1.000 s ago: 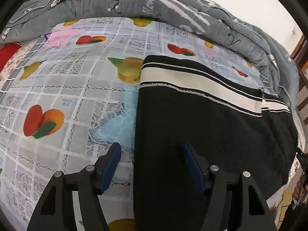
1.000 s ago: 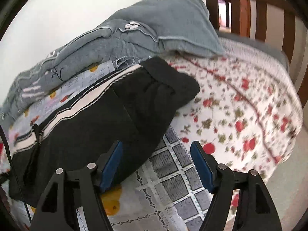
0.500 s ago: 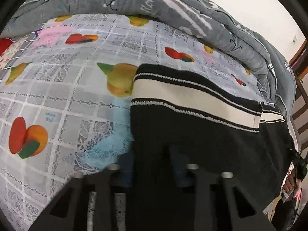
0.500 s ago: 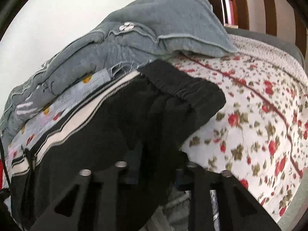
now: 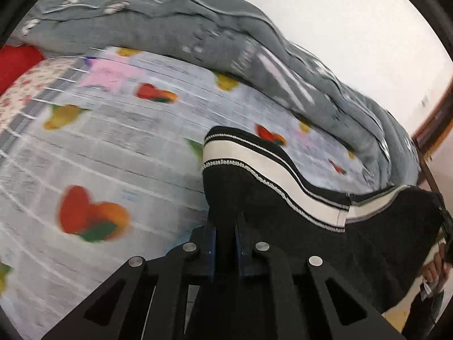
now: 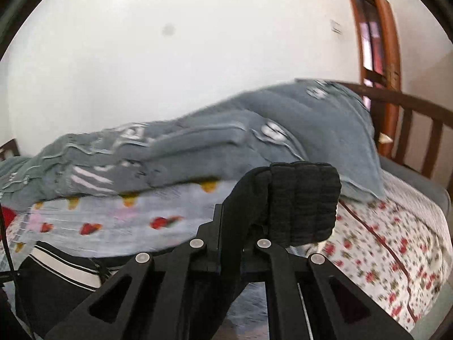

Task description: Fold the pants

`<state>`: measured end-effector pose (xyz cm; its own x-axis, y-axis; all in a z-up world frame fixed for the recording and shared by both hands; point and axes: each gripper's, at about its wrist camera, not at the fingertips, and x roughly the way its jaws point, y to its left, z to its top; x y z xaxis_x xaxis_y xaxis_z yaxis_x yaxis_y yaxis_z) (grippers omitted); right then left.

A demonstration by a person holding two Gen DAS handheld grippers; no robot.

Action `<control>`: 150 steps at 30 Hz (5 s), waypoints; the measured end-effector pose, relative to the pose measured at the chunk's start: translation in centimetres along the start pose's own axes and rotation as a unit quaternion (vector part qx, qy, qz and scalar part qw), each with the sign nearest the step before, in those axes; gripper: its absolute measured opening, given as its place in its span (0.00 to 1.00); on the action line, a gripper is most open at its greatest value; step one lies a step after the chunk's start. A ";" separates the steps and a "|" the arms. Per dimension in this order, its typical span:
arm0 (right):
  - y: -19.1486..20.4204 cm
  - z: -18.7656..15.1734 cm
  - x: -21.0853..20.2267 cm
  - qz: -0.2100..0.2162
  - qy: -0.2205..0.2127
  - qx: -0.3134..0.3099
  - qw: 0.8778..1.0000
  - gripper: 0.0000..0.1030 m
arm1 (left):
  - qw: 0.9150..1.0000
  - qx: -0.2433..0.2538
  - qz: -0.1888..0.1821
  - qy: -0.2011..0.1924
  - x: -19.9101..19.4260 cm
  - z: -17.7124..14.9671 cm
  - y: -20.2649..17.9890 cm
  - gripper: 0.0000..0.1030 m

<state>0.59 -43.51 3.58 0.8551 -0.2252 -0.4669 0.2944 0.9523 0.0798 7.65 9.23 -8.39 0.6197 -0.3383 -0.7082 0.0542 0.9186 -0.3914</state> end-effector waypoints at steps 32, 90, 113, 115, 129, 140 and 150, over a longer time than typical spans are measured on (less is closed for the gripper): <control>-1.8 -13.1 -3.4 0.018 0.147 -0.001 0.989 0.46 | 0.987 0.033 0.155 -0.015 -9.6 -3.2 2.0 0.68; -9.2 -12.0 -0.5 0.001 0.145 0.007 0.989 0.57 | 0.995 -0.011 0.100 0.018 -5.5 -6.5 1.8 0.69; 4.6 -11.5 0.7 0.086 0.185 -0.061 0.977 0.57 | 0.989 -0.117 0.087 -0.016 -8.5 -11.0 11.8 0.69; 5.4 -11.4 0.3 0.095 0.184 -0.051 0.977 0.57 | 0.990 -0.124 0.061 -0.032 -8.2 -11.2 12.3 0.69; 6.9 -16.0 2.6 0.088 0.227 -0.016 0.970 0.57 | 0.982 -0.174 -0.045 -0.060 -5.4 -9.7 13.8 0.69; 7.3 -17.6 0.8 0.088 0.210 -0.031 0.973 0.57 | 0.984 -0.164 -0.036 -0.057 -5.9 -10.9 12.3 0.61; 5.2 -17.3 -2.1 0.114 0.226 -0.020 0.967 0.56 | 0.988 -0.073 0.110 -0.085 -8.4 -7.2 5.0 0.16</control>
<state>-7.05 -34.50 -10.29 0.6194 0.0960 -0.7792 0.0952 0.9760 0.1960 -2.93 15.22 -8.64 0.7267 -0.0834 -0.6818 -0.2027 0.9224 -0.3289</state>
